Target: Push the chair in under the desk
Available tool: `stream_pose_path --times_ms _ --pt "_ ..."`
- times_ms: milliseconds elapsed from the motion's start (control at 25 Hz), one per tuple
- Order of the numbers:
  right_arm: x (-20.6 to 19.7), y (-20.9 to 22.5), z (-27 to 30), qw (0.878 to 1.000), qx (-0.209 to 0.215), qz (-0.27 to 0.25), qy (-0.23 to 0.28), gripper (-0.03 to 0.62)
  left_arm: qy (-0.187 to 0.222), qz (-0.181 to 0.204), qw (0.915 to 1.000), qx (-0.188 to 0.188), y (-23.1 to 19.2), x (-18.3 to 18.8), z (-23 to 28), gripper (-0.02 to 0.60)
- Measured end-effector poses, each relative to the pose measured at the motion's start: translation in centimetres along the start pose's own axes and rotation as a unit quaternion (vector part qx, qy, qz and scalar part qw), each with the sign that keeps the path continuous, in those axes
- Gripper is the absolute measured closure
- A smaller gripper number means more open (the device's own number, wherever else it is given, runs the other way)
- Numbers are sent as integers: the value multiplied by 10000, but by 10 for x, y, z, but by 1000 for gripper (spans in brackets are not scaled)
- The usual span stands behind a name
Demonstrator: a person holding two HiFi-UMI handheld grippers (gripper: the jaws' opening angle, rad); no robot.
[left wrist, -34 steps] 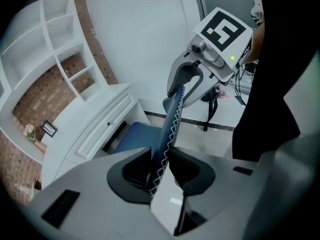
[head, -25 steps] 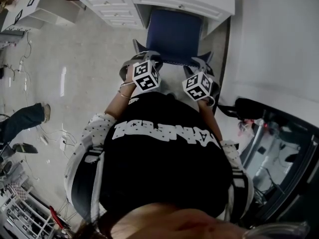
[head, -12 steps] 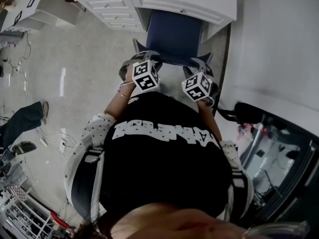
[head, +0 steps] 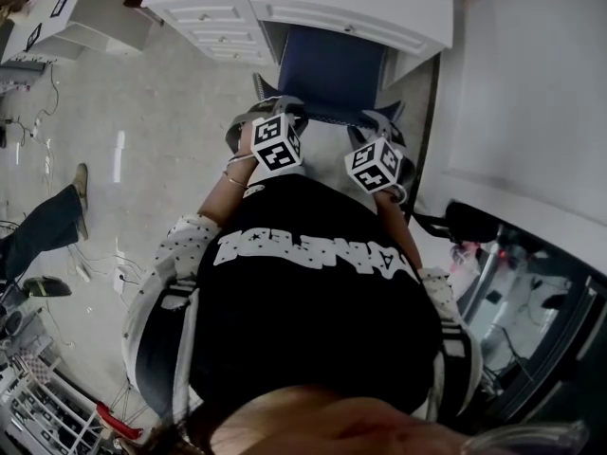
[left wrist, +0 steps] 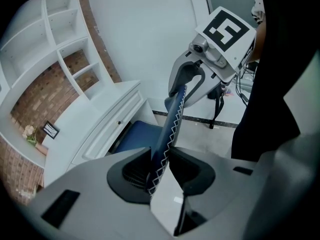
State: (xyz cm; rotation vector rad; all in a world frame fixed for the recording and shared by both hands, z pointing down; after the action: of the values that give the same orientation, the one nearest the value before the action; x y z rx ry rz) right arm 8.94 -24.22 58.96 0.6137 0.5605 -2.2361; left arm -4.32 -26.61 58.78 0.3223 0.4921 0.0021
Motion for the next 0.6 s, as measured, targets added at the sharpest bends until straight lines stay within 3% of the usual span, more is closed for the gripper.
stream_pose_path --times_ms 600 --pt "19 10 19 9999 -55 17 -85 421 46 49 10000 -24 -27 -9 5 439"
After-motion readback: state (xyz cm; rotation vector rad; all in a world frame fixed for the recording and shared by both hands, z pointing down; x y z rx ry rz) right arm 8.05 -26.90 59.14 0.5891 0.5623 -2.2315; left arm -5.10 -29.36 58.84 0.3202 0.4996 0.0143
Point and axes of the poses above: the fingertips, and each gripper's own axes: z forward along the fingers, y to its right, x out of its top, the point moved 4 cm from there along -z, backward along the fingers, and after that the axes turned 9 degrees about z, right-handed, at the moved point
